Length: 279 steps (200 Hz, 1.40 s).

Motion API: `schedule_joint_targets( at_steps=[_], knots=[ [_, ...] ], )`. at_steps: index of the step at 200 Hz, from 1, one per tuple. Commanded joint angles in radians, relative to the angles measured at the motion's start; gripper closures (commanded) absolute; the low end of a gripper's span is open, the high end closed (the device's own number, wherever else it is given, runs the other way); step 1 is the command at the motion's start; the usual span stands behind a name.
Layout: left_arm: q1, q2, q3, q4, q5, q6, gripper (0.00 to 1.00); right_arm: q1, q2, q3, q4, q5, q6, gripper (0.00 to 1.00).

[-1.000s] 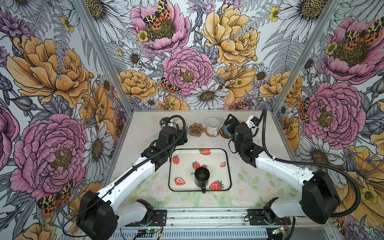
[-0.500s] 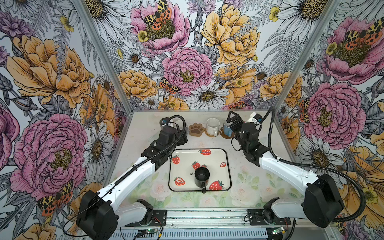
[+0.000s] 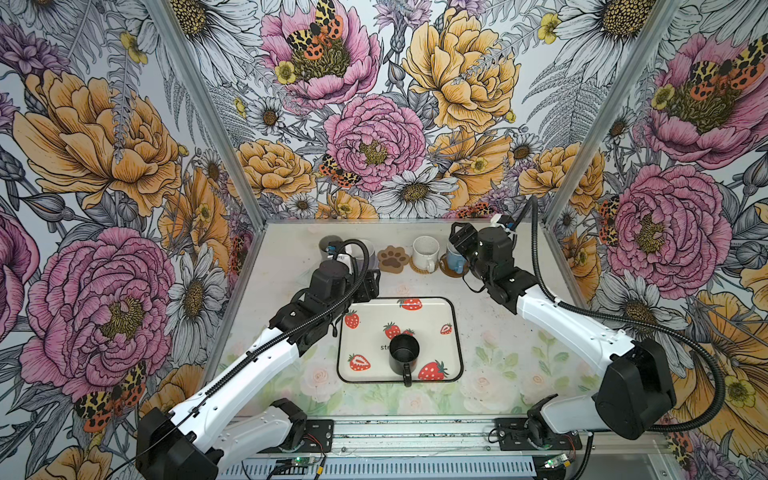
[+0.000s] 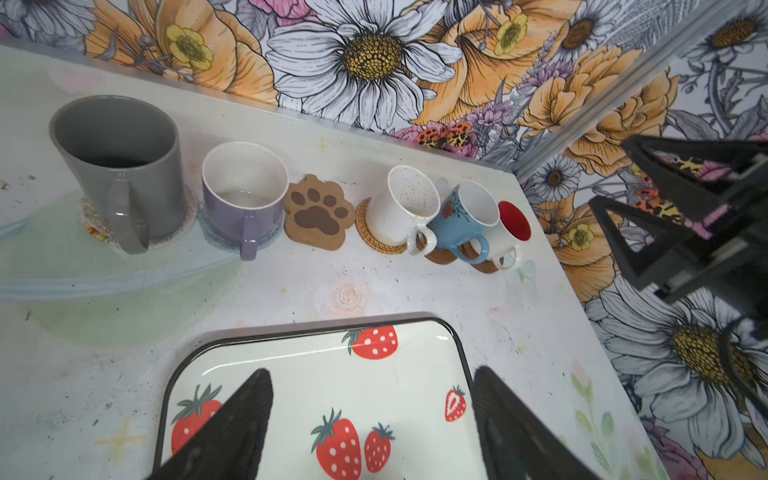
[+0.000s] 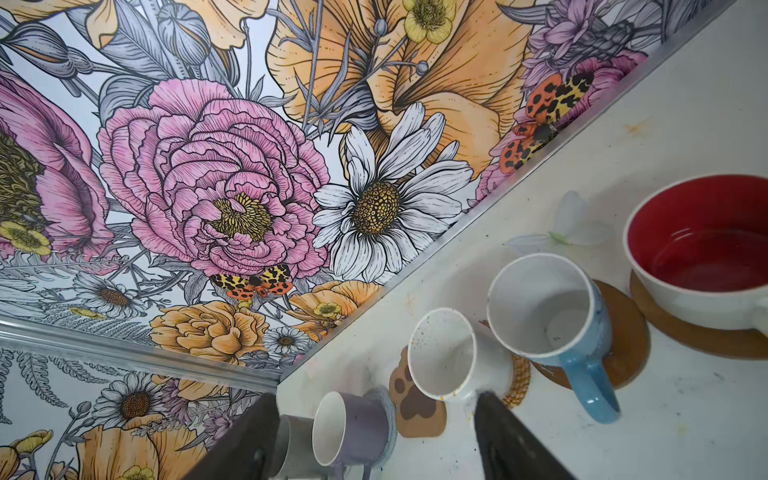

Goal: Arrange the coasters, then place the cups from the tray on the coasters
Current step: 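Move the left gripper over the black mug on the tray, then lower the left gripper into the black mug and grip it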

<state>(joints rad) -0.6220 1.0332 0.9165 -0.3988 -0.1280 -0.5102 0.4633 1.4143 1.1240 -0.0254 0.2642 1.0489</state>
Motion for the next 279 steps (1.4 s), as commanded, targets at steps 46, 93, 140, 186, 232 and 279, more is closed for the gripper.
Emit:
schedule_joint_targets(
  at_steps=[46,93,140,186,232,279],
  knots=[
    [-0.114,-0.049,0.023,-0.296,0.102,-0.047,0.25,-0.014,0.017,0.040,-0.140,-0.034,-0.058,0.19],
    [-0.286,-0.027,0.016,-0.375,0.125,-0.113,0.25,-0.018,0.012,0.044,-0.160,-0.034,-0.067,0.18],
    [-0.422,0.004,-0.020,-0.435,0.075,-0.215,0.25,-0.028,0.006,0.042,-0.178,-0.043,-0.070,0.19],
    [-0.542,0.038,-0.040,-0.439,0.004,-0.313,0.25,-0.035,0.010,0.044,-0.187,-0.055,-0.070,0.19],
    [-0.634,0.119,-0.022,-0.440,-0.014,-0.361,0.24,-0.039,0.013,0.048,-0.194,-0.072,-0.073,0.19],
    [-0.682,0.202,0.004,-0.438,-0.025,-0.389,0.23,-0.045,0.004,0.041,-0.202,-0.071,-0.076,0.19]
  ],
)
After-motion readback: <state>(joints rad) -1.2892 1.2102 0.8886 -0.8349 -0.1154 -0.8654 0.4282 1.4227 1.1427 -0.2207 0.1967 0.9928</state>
